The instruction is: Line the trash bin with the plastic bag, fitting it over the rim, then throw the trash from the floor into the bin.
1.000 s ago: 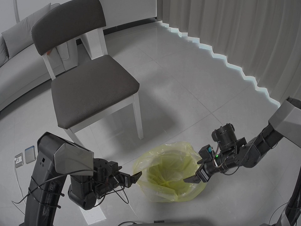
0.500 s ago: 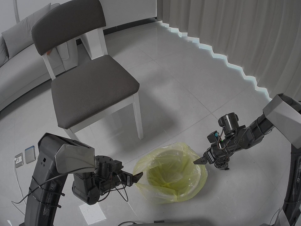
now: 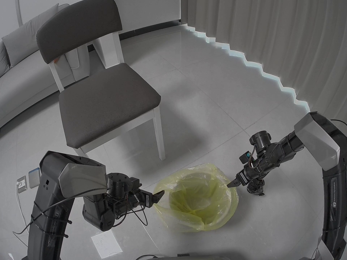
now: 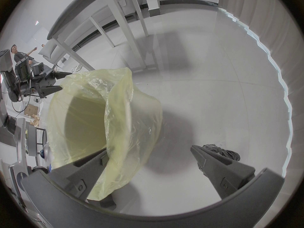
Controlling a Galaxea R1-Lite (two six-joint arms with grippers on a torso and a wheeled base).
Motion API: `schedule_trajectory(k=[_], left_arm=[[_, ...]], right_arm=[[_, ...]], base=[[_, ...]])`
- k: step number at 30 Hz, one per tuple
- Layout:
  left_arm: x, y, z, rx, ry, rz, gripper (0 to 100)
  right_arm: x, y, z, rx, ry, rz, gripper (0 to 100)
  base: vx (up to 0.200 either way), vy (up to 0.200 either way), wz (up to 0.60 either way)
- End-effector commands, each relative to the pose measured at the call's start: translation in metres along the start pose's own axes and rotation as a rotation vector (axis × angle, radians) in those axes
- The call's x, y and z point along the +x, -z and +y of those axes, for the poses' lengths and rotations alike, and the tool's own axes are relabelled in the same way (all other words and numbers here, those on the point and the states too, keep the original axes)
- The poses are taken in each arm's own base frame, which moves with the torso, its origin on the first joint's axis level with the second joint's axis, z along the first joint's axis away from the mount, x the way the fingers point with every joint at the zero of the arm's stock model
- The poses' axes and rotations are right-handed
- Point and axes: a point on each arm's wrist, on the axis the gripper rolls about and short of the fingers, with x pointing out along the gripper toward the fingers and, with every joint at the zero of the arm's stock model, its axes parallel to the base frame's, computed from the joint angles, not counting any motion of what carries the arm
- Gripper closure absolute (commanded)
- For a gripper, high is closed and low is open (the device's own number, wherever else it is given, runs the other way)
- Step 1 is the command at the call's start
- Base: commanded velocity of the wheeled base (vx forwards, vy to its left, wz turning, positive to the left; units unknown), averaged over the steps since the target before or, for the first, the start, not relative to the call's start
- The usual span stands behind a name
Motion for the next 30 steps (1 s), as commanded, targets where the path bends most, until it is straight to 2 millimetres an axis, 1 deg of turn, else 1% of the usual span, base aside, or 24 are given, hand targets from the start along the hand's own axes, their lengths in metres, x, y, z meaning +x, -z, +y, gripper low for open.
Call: schedule_trajectory(k=[1, 3, 5, 8, 10, 12, 16, 18, 19, 22, 23, 24, 25, 26, 27, 28, 30], left_arm=[[0.009, 0.001, 0.012, -0.009, -0.026, -0.015, 0], [0.012, 0.002, 0.017, -0.013, -0.036, -0.007, 0], [0.014, 0.0, 0.018, -0.016, -0.038, 0.012, 0], [0.02, -0.006, 0.018, -0.02, -0.039, 0.04, 0], [0.023, -0.008, 0.017, -0.018, -0.037, 0.049, 0], [0.032, -0.015, 0.014, -0.009, -0.032, 0.087, 0], [0.041, -0.022, 0.007, 0.008, -0.014, 0.105, 0], [0.043, -0.023, 0.006, 0.008, -0.011, 0.103, 0], [0.043, -0.024, 0.002, 0.014, -0.003, 0.106, 0], [0.04, -0.025, 0.0, 0.015, 0.0, 0.103, 0], [0.031, -0.03, 0.0, 0.011, -0.004, 0.098, 0], [0.03, -0.03, 0.0, 0.011, -0.004, 0.101, 0], [0.018, -0.032, 0.0, 0.005, -0.009, 0.108, 0], [0.012, -0.033, 0.0, 0.002, -0.009, 0.11, 0], [0.009, -0.033, 0.0, 0.001, -0.009, 0.112, 0], [0.002, -0.032, 0.002, -0.003, -0.012, 0.105, 0], [-0.006, -0.029, 0.003, -0.005, -0.016, 0.086, 0]], right_arm=[[0.026, 0.004, -0.013, 0.015, 0.008, 0.016, 0], [0.032, 0.004, -0.02, 0.026, 0.008, 0.028, 0], [0.034, 0.002, -0.023, 0.035, 0.007, 0.047, 0], [0.037, 0.0, -0.027, 0.041, 0.024, 0.074, 0], [0.038, 0.0, -0.028, 0.041, 0.025, 0.076, 0], [0.039, -0.002, -0.028, 0.033, 0.027, 0.074, 0], [0.042, -0.001, -0.03, 0.021, 0.013, 0.112, 0], [0.042, 0.0, -0.03, 0.019, 0.007, 0.126, 0], [0.042, 0.002, -0.031, 0.018, 0.0, 0.148, 0], [0.04, 0.004, -0.033, 0.021, 0.001, 0.157, 0], [0.029, 0.003, -0.035, 0.028, 0.007, 0.15, 0], [0.026, 0.002, -0.036, 0.026, 0.009, 0.146, 0], [0.008, -0.001, -0.037, 0.028, 0.021, 0.127, 0], [-0.001, -0.002, -0.037, 0.025, 0.026, 0.119, 0], [-0.004, -0.003, -0.037, 0.025, 0.029, 0.115, 0], [-0.018, -0.005, -0.036, 0.025, 0.037, 0.1, 0], [-0.036, -0.006, -0.032, 0.024, 0.042, 0.085, 0]], base=[[0.0, 0.0, 0.0], [0.0, 0.0, 0.0], [0.0, 0.0, 0.0], [0.0, 0.0, 0.0], [0.0, 0.0, 0.0], [0.0, 0.0, 0.0], [0.0, 0.0, 0.0], [0.0, 0.0, 0.0], [0.0, 0.0, 0.0], [0.0, 0.0, 0.0], [0.0, 0.0, 0.0], [0.0, 0.0, 0.0], [0.0, 0.0, 0.0], [0.0, 0.0, 0.0], [0.0, 0.0, 0.0], [0.0, 0.0, 0.0], [0.0, 0.0, 0.0]])
